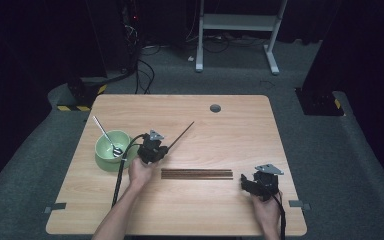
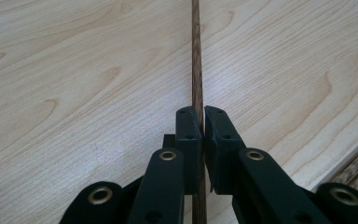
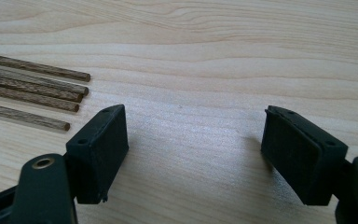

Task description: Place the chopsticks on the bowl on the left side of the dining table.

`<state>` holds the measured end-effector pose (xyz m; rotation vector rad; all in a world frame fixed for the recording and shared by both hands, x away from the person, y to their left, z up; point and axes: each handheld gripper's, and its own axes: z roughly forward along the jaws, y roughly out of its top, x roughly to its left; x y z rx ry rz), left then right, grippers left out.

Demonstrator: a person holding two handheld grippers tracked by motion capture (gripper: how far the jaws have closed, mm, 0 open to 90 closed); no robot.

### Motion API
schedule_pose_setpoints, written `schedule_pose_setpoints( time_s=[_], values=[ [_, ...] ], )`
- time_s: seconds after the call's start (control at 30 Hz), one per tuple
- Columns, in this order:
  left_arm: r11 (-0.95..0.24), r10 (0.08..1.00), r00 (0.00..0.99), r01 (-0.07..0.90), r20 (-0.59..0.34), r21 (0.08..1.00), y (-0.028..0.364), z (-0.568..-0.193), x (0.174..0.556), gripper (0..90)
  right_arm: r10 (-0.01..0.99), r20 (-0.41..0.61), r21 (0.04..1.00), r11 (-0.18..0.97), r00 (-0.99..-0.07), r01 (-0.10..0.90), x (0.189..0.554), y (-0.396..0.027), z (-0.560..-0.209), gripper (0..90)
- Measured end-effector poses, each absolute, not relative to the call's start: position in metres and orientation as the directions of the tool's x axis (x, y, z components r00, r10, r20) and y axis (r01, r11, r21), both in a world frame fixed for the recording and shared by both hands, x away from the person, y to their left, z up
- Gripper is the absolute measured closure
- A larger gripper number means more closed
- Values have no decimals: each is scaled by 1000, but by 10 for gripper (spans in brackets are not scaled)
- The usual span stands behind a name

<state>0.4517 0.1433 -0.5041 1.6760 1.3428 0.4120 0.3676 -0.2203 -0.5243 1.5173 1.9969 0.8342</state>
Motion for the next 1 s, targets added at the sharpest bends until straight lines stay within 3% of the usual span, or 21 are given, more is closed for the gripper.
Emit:
schedule_pose_setpoints(
  time_s=[1.0],
  values=[
    [7, 876, 400, 548, -270, 836, 160, -474, 427, 842, 966, -21, 722, 194, -259, 664, 368, -220, -524, 223]
  ],
)
